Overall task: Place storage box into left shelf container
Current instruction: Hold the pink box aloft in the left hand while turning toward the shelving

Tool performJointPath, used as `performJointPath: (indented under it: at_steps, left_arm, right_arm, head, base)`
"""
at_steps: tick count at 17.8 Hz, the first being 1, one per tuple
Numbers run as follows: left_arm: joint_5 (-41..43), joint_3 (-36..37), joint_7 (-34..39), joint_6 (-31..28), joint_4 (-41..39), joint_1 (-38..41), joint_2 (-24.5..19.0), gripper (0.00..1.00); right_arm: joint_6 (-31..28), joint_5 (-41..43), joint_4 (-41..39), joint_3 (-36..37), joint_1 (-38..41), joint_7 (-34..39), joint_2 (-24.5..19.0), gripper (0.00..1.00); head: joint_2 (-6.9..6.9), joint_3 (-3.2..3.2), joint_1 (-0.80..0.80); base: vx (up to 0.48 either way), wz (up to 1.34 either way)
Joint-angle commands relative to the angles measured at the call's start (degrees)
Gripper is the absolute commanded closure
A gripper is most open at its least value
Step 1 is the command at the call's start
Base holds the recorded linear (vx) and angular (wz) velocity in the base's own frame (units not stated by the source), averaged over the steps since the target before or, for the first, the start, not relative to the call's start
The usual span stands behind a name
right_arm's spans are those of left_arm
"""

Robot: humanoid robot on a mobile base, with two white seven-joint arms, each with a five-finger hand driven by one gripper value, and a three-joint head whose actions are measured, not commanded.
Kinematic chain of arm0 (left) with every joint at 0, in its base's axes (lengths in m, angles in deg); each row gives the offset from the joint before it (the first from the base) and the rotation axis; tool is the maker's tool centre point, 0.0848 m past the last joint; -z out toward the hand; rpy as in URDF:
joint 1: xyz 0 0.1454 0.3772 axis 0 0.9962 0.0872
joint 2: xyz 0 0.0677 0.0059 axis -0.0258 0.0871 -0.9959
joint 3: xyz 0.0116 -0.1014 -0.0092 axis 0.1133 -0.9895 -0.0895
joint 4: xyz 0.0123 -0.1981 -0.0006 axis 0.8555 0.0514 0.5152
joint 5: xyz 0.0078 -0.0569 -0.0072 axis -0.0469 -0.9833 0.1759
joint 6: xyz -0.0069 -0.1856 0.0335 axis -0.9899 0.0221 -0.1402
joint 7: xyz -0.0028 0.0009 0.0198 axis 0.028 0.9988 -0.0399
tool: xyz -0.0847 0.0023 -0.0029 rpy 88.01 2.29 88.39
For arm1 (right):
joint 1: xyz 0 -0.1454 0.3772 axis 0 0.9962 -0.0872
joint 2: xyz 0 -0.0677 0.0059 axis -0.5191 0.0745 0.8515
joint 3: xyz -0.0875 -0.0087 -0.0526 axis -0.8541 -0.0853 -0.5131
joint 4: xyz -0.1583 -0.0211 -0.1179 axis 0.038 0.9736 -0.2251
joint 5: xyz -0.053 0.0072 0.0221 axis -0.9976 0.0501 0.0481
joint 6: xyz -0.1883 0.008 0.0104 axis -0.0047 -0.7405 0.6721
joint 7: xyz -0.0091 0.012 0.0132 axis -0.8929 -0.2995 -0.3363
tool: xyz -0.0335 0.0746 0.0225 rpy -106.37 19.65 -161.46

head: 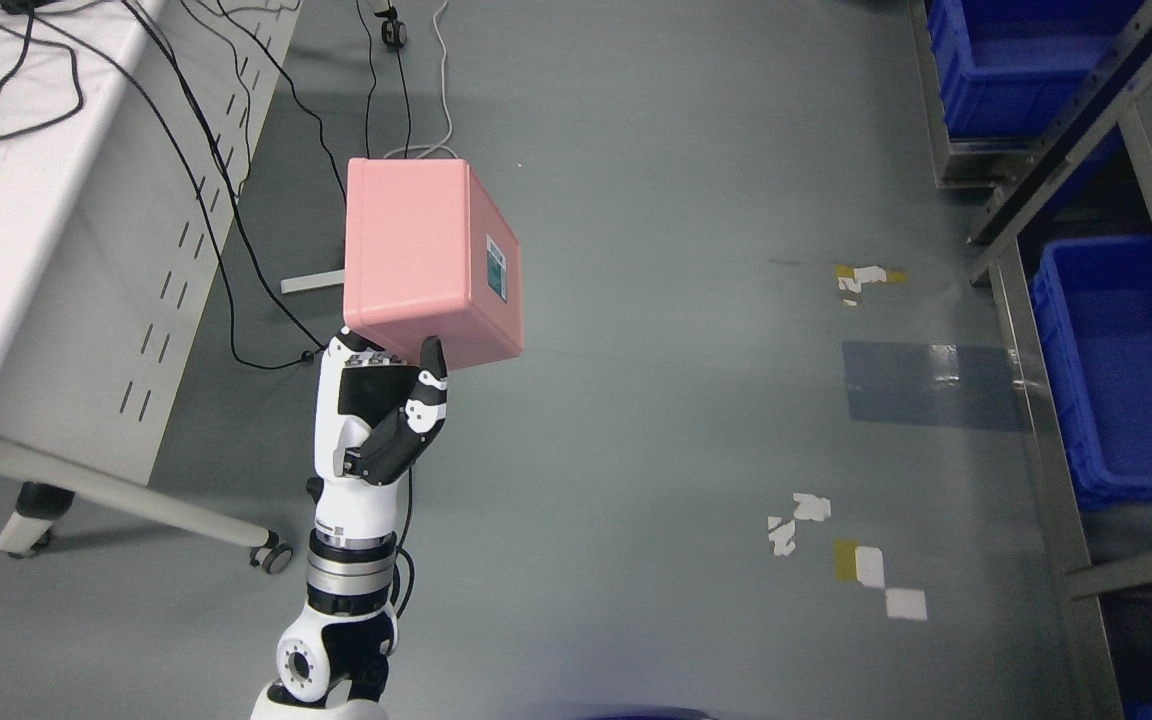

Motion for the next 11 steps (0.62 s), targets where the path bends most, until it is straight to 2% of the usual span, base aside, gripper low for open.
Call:
performJointPath:
  at_steps: [1,11]
  left_arm:
    - [0.0,1.2,0.0,0.0,-0.1,0.7,-1.0,0.96]
    - [0.0,3.2,-0.9,0.0,1.8,1.2,-1.0,0.96]
  right_arm:
    - [-0.3,1.2,-1.0,0.0,-0.3,0.3,1.0,0.0]
    - [-0.4,1.2,-1.0,0.0,-0.3,0.3,1.0,0.0]
  head:
    - [0.0,0.0,0.0]
    - [0.0,0.0,0.0]
  base:
    - [0.554,0.01]
    - [0.536,-0.1]
